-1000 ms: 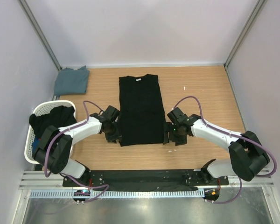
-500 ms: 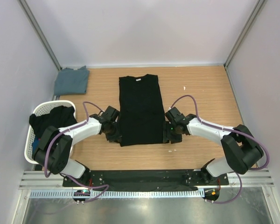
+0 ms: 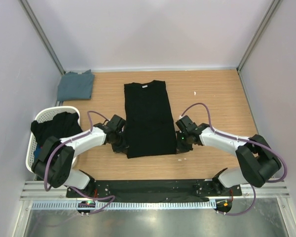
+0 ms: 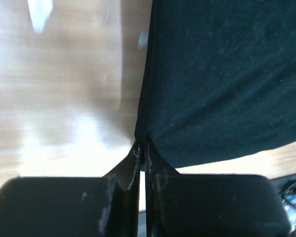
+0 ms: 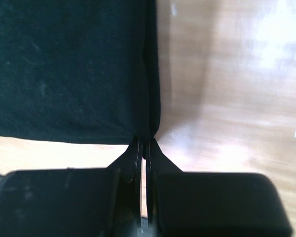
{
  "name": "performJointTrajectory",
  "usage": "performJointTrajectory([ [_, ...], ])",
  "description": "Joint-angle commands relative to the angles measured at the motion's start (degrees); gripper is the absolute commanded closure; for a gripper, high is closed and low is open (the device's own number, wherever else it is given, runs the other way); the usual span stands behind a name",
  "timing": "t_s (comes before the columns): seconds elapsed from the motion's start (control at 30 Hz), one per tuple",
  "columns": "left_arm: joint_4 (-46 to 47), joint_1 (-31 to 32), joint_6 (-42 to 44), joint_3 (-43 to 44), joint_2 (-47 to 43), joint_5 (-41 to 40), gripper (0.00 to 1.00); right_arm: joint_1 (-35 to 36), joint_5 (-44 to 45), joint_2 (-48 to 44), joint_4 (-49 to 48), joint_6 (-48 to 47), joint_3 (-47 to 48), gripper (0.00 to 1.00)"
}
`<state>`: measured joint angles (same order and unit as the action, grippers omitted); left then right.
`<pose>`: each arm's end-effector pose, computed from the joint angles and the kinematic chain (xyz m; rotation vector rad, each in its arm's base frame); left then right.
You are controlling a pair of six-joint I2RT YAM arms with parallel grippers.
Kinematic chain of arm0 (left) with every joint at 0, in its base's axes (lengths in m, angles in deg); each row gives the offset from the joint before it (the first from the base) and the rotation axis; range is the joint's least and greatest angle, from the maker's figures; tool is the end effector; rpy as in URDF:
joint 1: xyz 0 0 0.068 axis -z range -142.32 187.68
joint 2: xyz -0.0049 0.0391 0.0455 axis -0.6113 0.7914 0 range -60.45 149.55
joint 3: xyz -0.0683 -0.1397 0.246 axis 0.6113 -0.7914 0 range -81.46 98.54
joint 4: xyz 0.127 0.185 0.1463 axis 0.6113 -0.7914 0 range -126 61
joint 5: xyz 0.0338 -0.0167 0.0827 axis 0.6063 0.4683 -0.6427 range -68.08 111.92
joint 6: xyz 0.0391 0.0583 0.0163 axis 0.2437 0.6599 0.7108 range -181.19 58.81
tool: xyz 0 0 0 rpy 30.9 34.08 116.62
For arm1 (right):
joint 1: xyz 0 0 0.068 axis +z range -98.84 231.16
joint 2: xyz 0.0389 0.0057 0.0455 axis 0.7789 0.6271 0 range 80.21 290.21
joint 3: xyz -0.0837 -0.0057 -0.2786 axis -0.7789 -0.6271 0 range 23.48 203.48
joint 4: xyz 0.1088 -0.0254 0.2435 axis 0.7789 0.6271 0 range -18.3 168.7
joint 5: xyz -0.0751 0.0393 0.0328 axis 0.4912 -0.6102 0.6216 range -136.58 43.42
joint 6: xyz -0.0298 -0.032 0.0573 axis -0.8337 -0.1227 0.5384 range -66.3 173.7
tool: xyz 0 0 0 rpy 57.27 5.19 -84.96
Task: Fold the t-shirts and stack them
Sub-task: Fold the tshirt
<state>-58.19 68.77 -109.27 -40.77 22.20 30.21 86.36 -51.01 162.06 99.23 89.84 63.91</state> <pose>0.2132 -0.1386 0.1443 -0.3997 2.9152 -0.4756 0.2067 0.1516 0.1472 0.0030 2.8607 0.3999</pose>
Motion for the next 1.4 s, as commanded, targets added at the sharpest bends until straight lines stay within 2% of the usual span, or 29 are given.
performJointTrajectory([
  [0.0,-9.99,1.6,-0.88,-1.66,-3.19,1.2,1.0,0.13,-1.63,-4.75,6.46,0.33,-2.19,0.99],
  [0.3,-26.43,3.1,-4.48,0.7,-16.46,2.25,1.0,0.22,-8.13,-18.8,19.3,6.83,-2.2,0.99],
  [0.5,-33.56,3.1,-5.98,7.11,-17.36,1.03,1.0,0.31,-7.45,-22.25,26.68,8.51,6.49,0.99],
  [0.67,-38.39,1.52,-3.44,19.15,-12.53,-3.8,1.0,0.22,-1.56,-17.87,29.77,6.75,17.55,0.99],
  [0.87,-39.37,-5.94,2.45,32.15,-4.97,-4.26,1.0,-0.04,3.01,-10.32,28.72,3.15,27.32,0.99],
  [1.03,-37.96,-7.8,5.44,37.88,1.62,-3.2,1.0,-1.79,6.88,-6.53,24.69,0.6,31.29,0.99],
  [1.37,-34.8,-13.51,8.52,48.86,9.01,-2.41,1.0,-8.74,5.22,2.61,15.8,-4.58,39.19,0.99],
])
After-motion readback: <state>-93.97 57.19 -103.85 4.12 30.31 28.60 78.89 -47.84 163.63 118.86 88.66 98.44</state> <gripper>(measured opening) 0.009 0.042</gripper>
